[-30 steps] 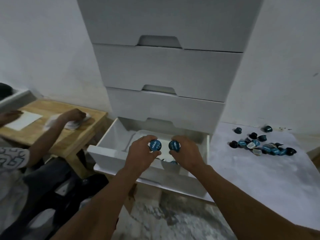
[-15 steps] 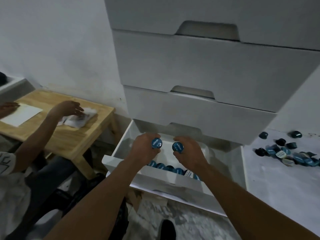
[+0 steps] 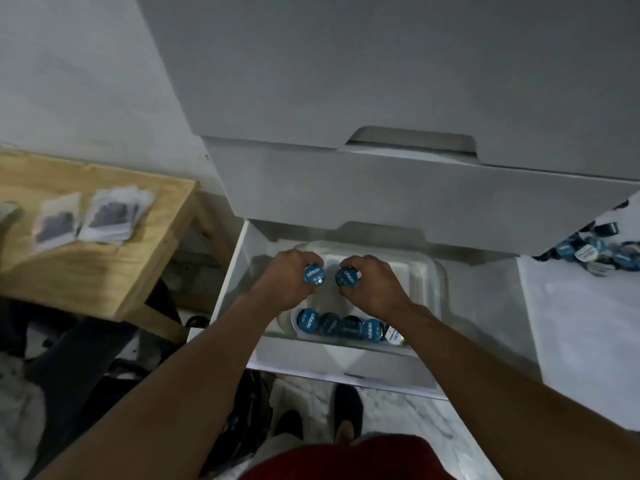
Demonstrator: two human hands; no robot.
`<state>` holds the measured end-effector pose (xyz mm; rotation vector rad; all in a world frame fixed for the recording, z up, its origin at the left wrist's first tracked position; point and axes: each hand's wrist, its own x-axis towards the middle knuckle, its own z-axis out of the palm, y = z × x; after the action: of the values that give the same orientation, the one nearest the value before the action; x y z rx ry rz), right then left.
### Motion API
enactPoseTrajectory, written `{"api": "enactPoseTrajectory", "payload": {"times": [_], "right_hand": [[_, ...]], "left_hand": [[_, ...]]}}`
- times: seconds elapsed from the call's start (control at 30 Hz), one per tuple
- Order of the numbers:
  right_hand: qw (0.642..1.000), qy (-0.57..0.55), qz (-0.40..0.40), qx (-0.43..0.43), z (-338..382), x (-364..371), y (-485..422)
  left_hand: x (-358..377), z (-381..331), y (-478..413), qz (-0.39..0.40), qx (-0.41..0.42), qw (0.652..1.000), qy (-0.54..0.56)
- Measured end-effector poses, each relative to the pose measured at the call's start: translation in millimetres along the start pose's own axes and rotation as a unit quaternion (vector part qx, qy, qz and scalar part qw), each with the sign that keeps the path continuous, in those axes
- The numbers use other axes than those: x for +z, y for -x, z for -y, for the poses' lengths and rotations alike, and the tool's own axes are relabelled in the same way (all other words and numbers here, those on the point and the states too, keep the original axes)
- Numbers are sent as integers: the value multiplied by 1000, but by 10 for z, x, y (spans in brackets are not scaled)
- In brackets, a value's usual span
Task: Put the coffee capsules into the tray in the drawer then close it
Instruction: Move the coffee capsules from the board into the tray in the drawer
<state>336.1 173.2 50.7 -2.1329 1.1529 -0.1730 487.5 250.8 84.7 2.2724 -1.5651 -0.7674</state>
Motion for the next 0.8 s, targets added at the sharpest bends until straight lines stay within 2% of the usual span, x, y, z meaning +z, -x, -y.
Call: {"api": "enactPoseTrajectory", "payload": {"times": [0.1, 0.23, 0.4, 0.53, 0.8], "right_hand": [[1000, 8, -7, 26, 40, 43, 31], [998, 38, 30, 43, 73, 81, 66], [996, 55, 39, 52, 131, 95, 85], [995, 62, 58, 52, 165, 107, 68], [996, 31, 65, 55, 152, 90, 61]], "left_hand": [[10, 78, -43, 34, 9, 999, -27], [43, 165, -97, 68, 40, 994, -81], [55, 192, -112, 69, 69, 972, -215], [72, 206, -127, 76, 85, 957, -265], [67, 206, -170, 117, 67, 970, -200]]}}
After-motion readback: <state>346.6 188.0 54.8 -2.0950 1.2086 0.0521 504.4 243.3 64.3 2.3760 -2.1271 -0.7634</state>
